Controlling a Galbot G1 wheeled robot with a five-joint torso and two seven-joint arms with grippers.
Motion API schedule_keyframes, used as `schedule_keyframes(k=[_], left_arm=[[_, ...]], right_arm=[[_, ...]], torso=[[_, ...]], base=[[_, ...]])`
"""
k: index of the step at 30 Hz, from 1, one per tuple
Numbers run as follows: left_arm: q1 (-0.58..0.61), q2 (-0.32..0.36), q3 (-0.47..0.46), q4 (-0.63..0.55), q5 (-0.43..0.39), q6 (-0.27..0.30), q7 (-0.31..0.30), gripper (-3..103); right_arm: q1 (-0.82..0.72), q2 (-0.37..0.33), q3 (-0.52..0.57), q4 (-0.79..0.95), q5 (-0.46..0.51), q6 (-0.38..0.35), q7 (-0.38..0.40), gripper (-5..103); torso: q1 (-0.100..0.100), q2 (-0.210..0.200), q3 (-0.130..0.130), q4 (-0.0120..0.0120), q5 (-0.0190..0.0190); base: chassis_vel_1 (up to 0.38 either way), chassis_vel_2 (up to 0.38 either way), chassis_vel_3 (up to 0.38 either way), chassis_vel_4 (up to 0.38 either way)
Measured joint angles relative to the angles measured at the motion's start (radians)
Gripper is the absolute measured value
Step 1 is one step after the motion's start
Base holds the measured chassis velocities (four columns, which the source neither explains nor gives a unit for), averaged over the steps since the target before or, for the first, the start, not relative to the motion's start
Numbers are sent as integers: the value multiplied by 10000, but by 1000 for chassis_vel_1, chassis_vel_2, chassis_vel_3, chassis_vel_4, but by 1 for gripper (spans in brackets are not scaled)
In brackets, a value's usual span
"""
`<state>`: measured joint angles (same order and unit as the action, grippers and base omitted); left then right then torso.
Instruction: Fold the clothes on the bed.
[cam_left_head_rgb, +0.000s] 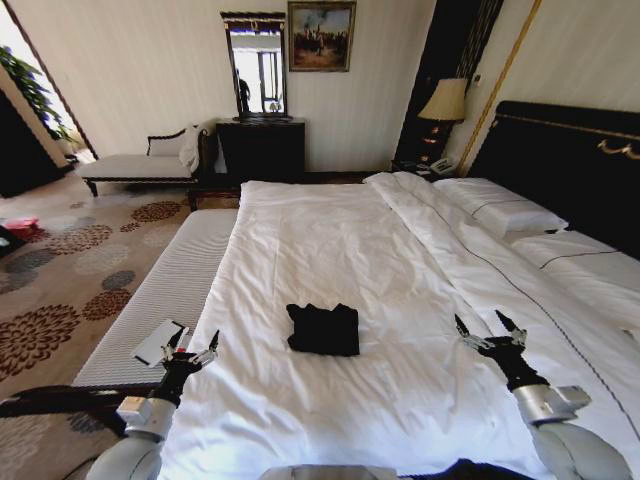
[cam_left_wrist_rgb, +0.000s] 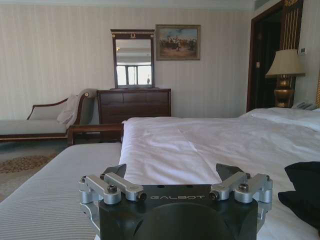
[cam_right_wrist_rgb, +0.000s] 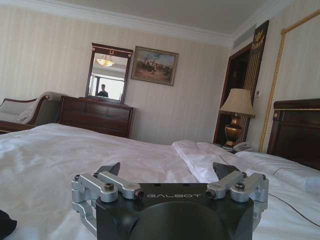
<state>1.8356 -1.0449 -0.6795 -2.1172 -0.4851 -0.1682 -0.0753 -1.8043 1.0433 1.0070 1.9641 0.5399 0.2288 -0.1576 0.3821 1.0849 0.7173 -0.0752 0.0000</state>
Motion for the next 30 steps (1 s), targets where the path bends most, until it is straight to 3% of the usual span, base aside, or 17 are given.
schedule_keyframes(k=[30], left_arm=[[0, 0, 0, 0, 0, 0, 0, 100]], right_arm=[[4, -1, -2, -7, 3, -5, 5, 100]], torso=[[0, 1, 0, 0, 0]], base=[[0, 0, 0, 0]])
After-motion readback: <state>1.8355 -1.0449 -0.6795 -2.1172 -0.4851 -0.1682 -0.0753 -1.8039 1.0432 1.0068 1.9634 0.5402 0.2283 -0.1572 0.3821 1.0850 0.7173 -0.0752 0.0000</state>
